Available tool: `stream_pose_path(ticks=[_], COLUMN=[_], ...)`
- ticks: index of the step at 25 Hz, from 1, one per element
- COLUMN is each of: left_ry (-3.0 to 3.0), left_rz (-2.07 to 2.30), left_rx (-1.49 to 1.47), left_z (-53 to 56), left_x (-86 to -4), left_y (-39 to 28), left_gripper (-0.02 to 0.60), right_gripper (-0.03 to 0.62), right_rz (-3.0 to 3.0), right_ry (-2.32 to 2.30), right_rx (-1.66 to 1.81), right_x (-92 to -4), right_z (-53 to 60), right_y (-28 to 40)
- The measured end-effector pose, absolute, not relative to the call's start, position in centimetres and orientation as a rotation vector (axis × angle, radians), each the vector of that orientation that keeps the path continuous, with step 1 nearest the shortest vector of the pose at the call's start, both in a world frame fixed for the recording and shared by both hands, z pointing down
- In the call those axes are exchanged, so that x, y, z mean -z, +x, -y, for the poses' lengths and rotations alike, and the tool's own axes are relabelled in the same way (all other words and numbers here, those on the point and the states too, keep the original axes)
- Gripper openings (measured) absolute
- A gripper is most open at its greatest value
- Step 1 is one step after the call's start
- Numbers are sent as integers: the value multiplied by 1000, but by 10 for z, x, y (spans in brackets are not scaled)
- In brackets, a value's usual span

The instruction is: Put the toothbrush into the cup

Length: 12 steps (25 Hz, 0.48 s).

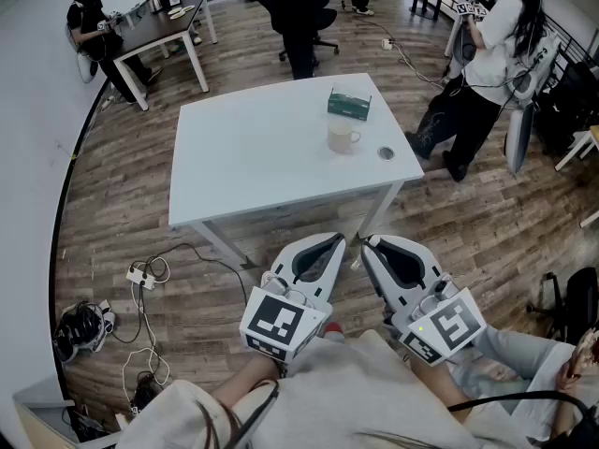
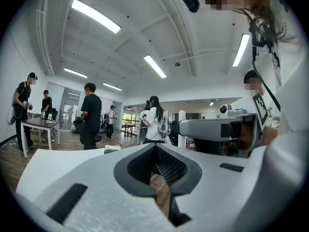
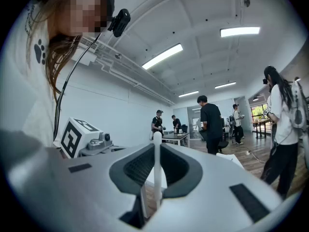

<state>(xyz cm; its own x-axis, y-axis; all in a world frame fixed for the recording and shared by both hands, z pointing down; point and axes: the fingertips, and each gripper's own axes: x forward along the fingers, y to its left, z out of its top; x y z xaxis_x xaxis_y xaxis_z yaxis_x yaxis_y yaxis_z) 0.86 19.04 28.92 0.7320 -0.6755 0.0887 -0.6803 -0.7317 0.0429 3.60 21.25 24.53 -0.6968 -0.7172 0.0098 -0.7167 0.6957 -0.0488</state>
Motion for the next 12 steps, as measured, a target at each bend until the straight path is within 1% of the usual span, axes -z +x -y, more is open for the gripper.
stream_pose_path(ticks=[12], left_ry=[2876], left_rz=[1105], left_rx=[-114], left_z=[-189], left_x=[-289], left_y=[9], left_gripper=[9], right_gripper=[46], right_rz=[-2870], right_ry=[-1286], right_rx=[41], right_x=[-250], right_z=[-208], right_y=[32])
